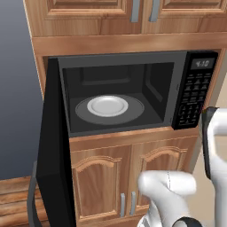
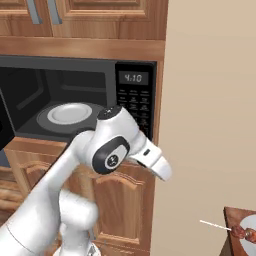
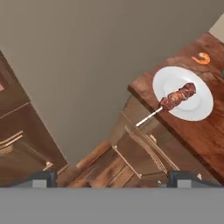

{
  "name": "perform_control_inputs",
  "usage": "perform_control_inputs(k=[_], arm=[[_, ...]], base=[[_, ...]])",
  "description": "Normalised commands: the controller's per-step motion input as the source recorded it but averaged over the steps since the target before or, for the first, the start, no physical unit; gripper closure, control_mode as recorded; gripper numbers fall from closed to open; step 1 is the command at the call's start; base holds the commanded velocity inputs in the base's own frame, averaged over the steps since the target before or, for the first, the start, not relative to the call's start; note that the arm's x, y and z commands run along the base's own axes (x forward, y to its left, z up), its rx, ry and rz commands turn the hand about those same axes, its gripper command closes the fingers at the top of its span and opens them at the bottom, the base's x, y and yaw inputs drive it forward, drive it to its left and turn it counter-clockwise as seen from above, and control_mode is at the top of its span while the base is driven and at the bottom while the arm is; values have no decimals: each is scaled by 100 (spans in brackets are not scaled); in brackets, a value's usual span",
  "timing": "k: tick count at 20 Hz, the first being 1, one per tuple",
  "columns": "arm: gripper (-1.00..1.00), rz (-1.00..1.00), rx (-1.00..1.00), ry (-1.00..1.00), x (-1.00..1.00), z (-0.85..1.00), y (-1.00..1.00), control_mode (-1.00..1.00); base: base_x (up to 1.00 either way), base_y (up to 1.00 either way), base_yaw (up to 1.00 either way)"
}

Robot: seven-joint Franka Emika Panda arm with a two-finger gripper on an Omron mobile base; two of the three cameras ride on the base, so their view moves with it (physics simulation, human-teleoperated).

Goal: Pick the kebab skewer from the microwave and place it on plate located on the counter.

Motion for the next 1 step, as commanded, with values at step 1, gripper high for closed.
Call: perform_control_inputs(k=[1], arm=[[-100,13,0,0,0,44,100,-100]], base=[[0,0,0]])
